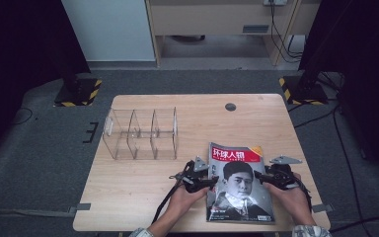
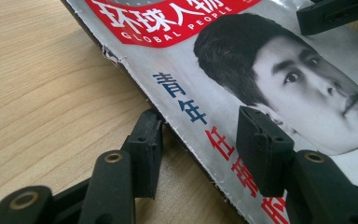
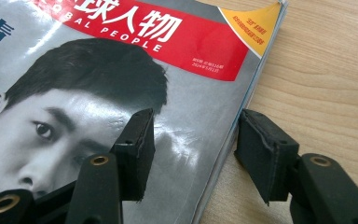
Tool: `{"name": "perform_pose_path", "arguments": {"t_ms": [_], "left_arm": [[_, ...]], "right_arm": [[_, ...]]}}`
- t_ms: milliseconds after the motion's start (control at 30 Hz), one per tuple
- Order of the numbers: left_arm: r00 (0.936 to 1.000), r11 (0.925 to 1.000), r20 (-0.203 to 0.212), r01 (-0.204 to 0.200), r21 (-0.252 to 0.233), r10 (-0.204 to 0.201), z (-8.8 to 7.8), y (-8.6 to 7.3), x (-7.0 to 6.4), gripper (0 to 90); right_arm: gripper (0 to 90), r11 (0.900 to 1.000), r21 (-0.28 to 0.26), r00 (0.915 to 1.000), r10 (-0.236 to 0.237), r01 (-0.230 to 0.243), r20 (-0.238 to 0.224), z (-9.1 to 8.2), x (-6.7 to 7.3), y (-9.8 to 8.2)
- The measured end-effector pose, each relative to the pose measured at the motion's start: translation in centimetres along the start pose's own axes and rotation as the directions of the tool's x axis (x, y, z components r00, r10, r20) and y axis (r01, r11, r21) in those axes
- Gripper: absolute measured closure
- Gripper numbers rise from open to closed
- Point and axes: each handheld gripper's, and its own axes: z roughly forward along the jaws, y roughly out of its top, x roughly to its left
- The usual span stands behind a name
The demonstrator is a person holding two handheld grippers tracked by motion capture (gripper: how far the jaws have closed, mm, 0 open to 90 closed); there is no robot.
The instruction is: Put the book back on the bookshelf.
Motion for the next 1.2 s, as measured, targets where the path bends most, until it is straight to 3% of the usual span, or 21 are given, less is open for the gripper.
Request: {"name": "perform_pose_path", "arguments": {"t_ms": [533, 900, 1200], "left_arm": [[0.9999, 0.9999, -0.003, -0.014, -0.009, 0.014, -0.4, 0.5, 0.3, 56.3], [1.0000, 0.9999, 0.006, 0.002, -0.012, -0.002, -0.5, 1.0, 0.5, 57.7], [0.9995, 0.9997, 0.023, -0.023, -0.005, 0.023, -0.2, 2.4, 0.5, 62.9]], "right_arm": [[46.4, 1.000, -0.003, 0.9997, -0.016, 0.016, -0.018, 0.2, 0.3, 0.1], [46.4, 0.999, -0.007, 0.9984, -0.035, 0.035, -0.044, 0.6, 1.0, 0.3], [47.6, 0.999, -0.007, 0.9982, -0.039, 0.039, -0.046, 0.6, 0.9, 0.3]]}}
